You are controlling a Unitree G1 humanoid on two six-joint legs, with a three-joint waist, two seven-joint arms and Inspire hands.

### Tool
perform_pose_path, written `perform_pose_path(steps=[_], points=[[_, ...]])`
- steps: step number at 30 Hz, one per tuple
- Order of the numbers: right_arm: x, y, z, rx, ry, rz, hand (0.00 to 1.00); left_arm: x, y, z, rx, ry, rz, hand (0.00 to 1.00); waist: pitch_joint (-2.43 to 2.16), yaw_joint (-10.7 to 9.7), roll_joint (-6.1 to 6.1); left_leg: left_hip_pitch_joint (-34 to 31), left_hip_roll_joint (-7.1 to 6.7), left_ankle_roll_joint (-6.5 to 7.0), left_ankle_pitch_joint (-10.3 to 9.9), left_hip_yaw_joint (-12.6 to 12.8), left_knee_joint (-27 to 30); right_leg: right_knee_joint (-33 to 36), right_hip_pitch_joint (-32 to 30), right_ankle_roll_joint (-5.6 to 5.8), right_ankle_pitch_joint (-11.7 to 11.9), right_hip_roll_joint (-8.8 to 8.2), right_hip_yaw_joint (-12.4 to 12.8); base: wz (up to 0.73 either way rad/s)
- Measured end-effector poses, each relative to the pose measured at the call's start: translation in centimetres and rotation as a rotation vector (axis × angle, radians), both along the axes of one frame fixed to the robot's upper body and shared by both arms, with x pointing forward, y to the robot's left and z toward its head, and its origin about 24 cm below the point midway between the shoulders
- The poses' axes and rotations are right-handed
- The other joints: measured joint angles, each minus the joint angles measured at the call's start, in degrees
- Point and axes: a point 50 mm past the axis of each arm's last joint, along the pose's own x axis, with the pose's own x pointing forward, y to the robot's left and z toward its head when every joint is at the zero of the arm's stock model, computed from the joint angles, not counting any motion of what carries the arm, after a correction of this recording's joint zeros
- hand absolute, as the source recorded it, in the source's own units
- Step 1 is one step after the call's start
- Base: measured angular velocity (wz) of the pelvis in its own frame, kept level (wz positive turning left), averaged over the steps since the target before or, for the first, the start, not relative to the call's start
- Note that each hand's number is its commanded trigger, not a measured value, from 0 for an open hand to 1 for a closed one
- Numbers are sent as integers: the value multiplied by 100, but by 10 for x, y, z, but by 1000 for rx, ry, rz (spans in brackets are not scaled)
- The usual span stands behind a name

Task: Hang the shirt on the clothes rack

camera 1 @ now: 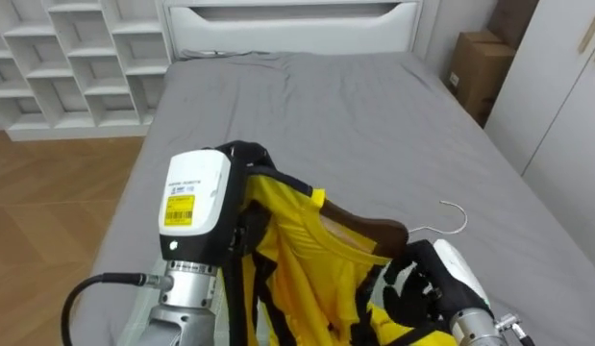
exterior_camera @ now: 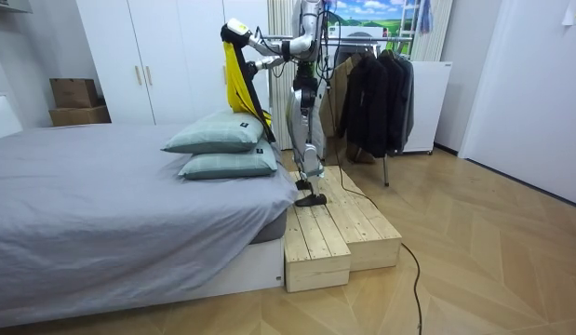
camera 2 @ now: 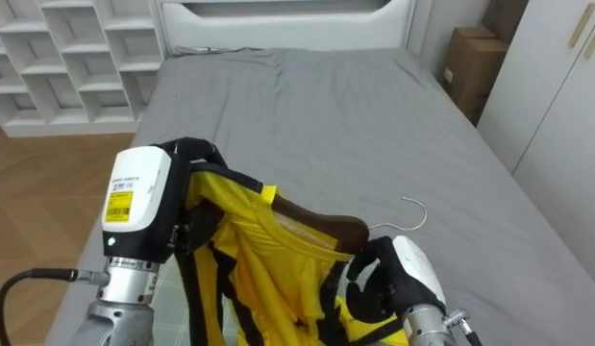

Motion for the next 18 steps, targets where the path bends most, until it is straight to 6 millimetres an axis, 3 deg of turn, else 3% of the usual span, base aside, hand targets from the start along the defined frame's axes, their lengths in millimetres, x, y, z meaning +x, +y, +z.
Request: perform_pose_path(steps=[18], points=[[-2, 4, -5, 64, 61, 48, 0, -2, 0, -2, 1, 8, 1, 100, 27, 7, 37, 3, -4, 0, -1, 0, -42, -11, -15, 0, 0, 15, 0, 0]])
